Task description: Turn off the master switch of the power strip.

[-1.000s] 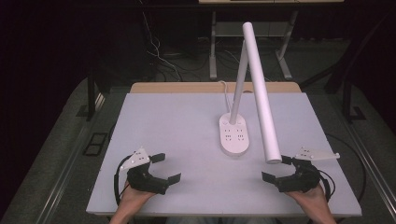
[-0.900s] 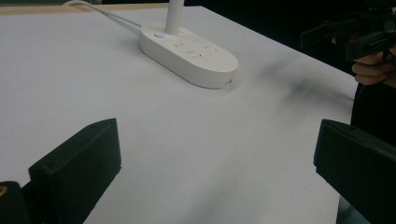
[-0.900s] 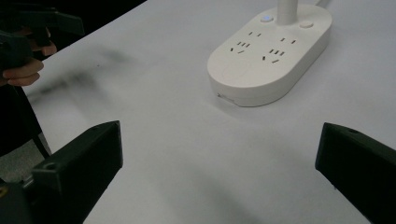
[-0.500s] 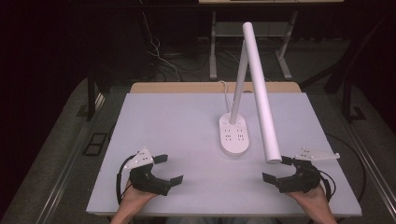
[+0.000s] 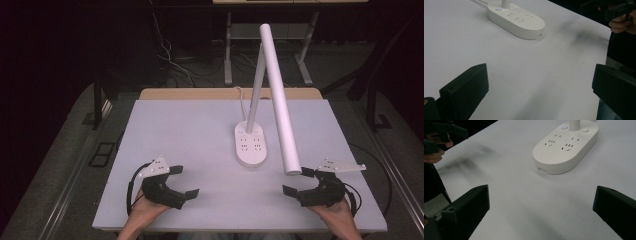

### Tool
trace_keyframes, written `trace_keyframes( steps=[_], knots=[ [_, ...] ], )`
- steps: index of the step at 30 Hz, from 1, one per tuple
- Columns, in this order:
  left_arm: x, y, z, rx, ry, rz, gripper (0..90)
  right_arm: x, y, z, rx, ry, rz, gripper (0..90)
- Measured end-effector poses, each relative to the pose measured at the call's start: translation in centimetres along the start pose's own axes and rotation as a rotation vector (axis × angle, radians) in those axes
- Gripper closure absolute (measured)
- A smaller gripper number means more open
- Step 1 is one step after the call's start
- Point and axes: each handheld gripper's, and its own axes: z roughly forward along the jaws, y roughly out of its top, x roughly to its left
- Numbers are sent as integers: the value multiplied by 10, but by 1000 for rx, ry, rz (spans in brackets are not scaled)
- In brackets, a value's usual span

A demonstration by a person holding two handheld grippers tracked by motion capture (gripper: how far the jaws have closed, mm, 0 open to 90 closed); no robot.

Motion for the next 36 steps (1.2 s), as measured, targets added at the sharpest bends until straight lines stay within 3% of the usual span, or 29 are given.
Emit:
trace_keyframes(
  steps=[15, 36],
  knots=[
    [4, 27, 2, 17, -15, 18, 0, 0, -1, 0, 8, -5, 1, 0],
    [11, 63, 19, 51, -17, 49, 4, -1, -1, 0, 13, -6, -5, 0]
  ],
)
